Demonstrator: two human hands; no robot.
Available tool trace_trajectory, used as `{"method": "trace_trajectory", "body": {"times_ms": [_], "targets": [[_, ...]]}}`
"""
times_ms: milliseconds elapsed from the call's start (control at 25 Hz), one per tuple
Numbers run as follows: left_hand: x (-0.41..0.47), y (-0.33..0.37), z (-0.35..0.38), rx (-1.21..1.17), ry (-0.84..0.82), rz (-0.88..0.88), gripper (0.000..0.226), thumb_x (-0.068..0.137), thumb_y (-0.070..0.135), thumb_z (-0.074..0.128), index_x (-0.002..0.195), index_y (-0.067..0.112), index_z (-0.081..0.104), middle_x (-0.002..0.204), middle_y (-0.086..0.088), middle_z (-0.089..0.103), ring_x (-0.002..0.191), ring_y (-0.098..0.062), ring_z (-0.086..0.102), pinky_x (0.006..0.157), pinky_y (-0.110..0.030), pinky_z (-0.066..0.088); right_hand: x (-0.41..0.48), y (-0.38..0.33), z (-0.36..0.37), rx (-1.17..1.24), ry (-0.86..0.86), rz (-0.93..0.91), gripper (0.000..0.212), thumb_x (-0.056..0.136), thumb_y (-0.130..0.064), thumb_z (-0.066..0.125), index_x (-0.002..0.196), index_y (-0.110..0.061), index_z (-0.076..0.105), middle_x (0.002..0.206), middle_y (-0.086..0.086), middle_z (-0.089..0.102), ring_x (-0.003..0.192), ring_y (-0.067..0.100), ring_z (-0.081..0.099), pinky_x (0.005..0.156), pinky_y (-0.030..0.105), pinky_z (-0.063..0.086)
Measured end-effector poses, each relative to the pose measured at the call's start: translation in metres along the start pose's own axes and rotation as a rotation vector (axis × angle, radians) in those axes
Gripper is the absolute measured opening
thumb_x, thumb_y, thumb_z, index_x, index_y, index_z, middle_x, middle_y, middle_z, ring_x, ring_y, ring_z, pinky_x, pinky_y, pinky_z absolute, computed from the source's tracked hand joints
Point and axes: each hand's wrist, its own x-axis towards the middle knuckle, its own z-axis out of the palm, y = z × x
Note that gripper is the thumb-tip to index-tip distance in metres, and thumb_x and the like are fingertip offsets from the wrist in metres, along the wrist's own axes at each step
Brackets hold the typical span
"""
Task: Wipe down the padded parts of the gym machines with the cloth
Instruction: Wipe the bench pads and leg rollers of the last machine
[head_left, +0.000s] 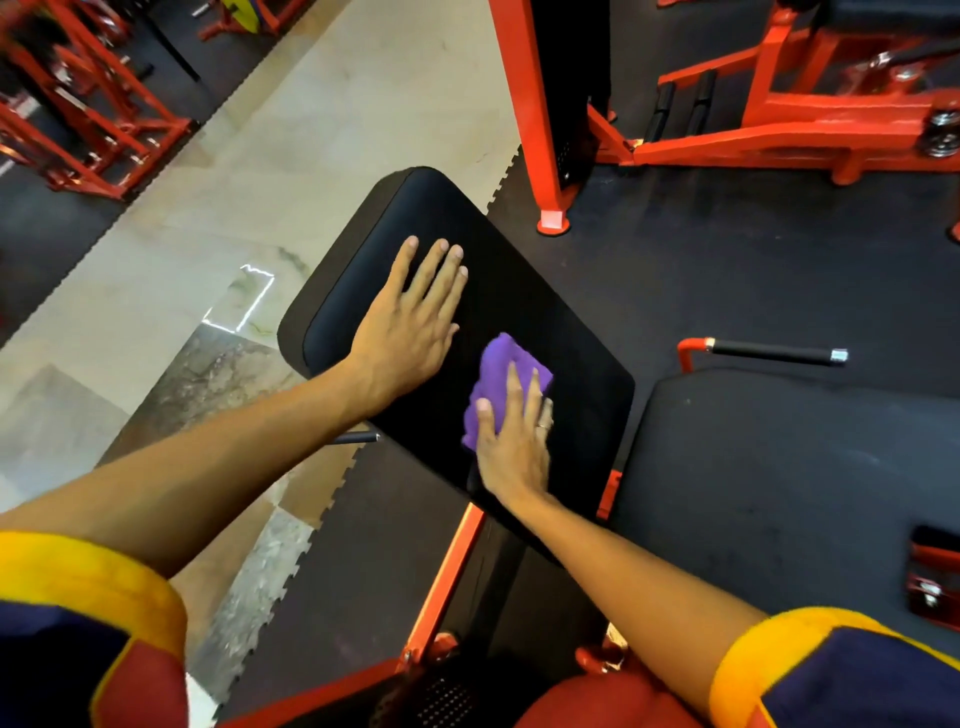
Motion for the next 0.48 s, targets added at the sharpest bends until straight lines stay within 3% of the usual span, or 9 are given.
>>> {"method": "trace_trajectory", "body": {"times_ms": [120,200,320,400,480], "targets": [[-0.040,0.009,0.007,-0.042,-0.004,0.106,0.065,0.108,0.039,0.010,0.160,0.002,0.002,0.168,-0.022,0.003,0.156,-0.038,0.000,0.124,-0.060,-0.003,0.021,0.010,-0.011,0.178,-0.007,0.382,0.062,0.106,-0.059,0.024,0.161,-0.045,-0.003,0.172,-0.007,-0.007,0.156,0.040,0.003,0.118,0.059,0.026],[-0.065,0.014,0.012,-0.076,0.048,0.146,0.062,0.109,0.036,0.012,0.160,0.000,0.008,0.167,-0.024,0.008,0.156,-0.039,0.004,0.124,-0.059,0.001,0.022,-0.009,-0.016,0.269,-0.017,0.460,0.061,0.109,-0.054,0.024,0.162,-0.041,-0.002,0.172,-0.002,-0.007,0.156,0.043,0.006,0.120,0.058,0.022],[-0.071,0.014,0.016,-0.119,0.139,0.148,0.059,0.110,0.032,0.018,0.158,-0.004,0.018,0.164,-0.028,0.018,0.154,-0.042,0.014,0.123,-0.061,0.010,-0.009,-0.043,-0.005,0.208,-0.063,0.186,0.071,0.107,-0.046,0.040,0.161,-0.042,-0.004,0.172,0.003,-0.007,0.154,0.045,0.012,0.120,0.058,0.026],[-0.072,0.019,0.018,-0.125,0.150,0.174,0.058,0.111,0.030,0.017,0.158,-0.004,0.019,0.163,-0.029,0.020,0.153,-0.045,0.015,0.122,-0.063,0.011,-0.039,-0.037,0.007,0.116,-0.123,-0.094,0.090,0.100,-0.048,0.056,0.159,-0.046,-0.011,0.171,-0.001,-0.012,0.155,0.044,0.009,0.119,0.059,0.029],[-0.072,0.020,0.018,-0.126,0.154,0.168,0.057,0.111,0.029,0.015,0.158,-0.004,0.018,0.163,-0.029,0.019,0.153,-0.045,0.014,0.122,-0.063,0.011,-0.045,-0.009,0.008,-0.010,-0.189,-0.224,0.109,0.090,-0.056,0.069,0.158,-0.045,-0.016,0.170,-0.006,-0.019,0.156,0.041,0.002,0.117,0.058,0.031]]}}
